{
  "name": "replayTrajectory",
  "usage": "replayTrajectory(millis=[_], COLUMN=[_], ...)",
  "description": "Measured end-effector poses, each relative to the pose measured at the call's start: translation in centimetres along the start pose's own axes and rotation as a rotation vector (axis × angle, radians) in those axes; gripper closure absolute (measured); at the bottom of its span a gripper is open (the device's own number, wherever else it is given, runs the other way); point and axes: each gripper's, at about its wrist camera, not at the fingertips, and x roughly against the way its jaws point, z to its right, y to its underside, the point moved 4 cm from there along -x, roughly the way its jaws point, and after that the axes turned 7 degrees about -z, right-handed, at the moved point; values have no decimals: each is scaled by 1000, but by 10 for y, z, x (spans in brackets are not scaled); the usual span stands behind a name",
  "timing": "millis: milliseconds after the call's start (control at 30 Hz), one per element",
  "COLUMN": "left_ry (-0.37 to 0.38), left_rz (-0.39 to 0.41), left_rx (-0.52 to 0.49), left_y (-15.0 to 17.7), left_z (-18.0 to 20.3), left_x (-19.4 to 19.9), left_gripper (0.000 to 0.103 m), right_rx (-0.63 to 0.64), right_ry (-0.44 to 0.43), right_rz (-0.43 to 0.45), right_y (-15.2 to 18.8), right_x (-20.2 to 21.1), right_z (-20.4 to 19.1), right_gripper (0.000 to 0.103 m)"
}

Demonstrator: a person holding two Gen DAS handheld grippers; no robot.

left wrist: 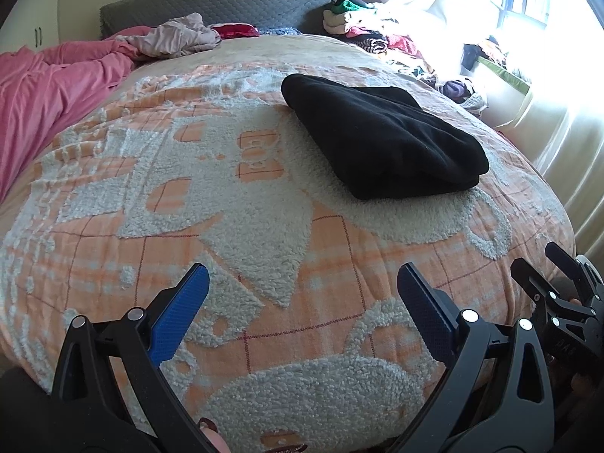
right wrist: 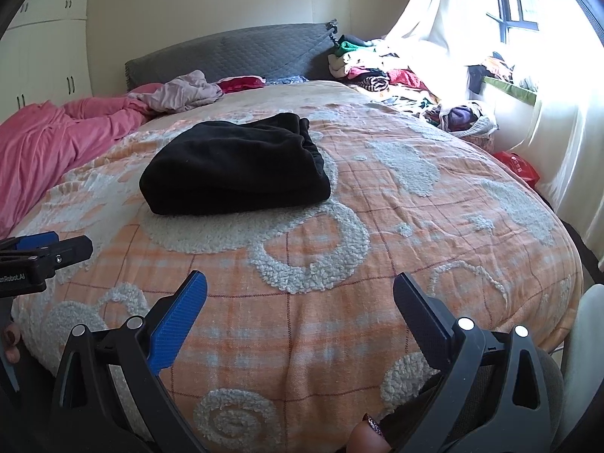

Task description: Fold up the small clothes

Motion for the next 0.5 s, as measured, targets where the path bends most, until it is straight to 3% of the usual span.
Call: replayTrajectory(millis=[500], left_ry=[-8], left_rz=[1], left_rx=[-1], left_y=[1], left_z=[2], left_x=[1], left_gripper=[10], right_rx=[-6], right_ry=[2], right_rz=[-2], right_y=[0], right_x=[1], right_z=[1], right_gripper=[5])
